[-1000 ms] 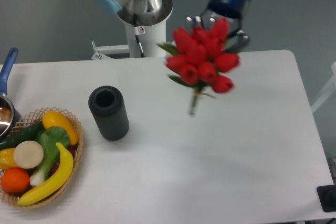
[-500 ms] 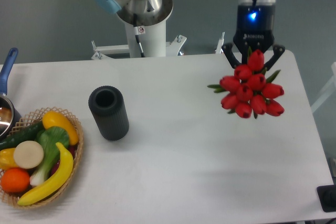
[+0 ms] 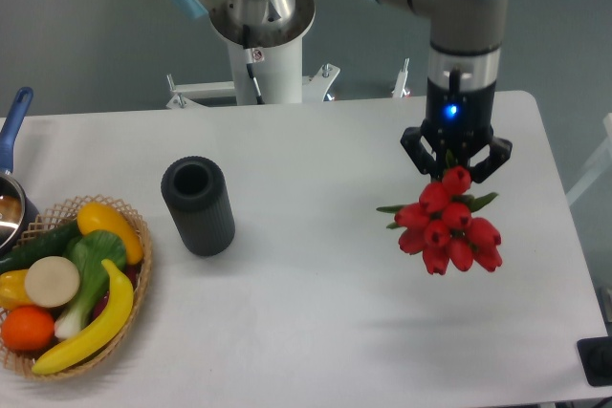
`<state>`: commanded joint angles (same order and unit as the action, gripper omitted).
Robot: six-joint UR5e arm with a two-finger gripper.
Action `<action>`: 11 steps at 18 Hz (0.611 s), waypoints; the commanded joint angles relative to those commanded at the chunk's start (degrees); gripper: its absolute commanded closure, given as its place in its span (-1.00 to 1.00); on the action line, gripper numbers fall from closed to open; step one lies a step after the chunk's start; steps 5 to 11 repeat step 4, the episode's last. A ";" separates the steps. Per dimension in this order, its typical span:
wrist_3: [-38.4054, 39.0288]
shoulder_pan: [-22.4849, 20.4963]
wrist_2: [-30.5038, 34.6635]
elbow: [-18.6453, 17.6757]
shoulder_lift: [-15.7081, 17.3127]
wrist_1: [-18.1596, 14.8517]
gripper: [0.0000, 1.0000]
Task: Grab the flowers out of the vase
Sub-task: 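Carry the tulips away from the vase over the open table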
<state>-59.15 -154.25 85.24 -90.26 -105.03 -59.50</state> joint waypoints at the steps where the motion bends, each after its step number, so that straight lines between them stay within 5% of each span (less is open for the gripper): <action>1: -1.57 -0.26 0.62 -0.09 -0.26 -0.09 0.94; 11: -2.29 -0.27 0.89 0.61 -1.84 0.09 0.93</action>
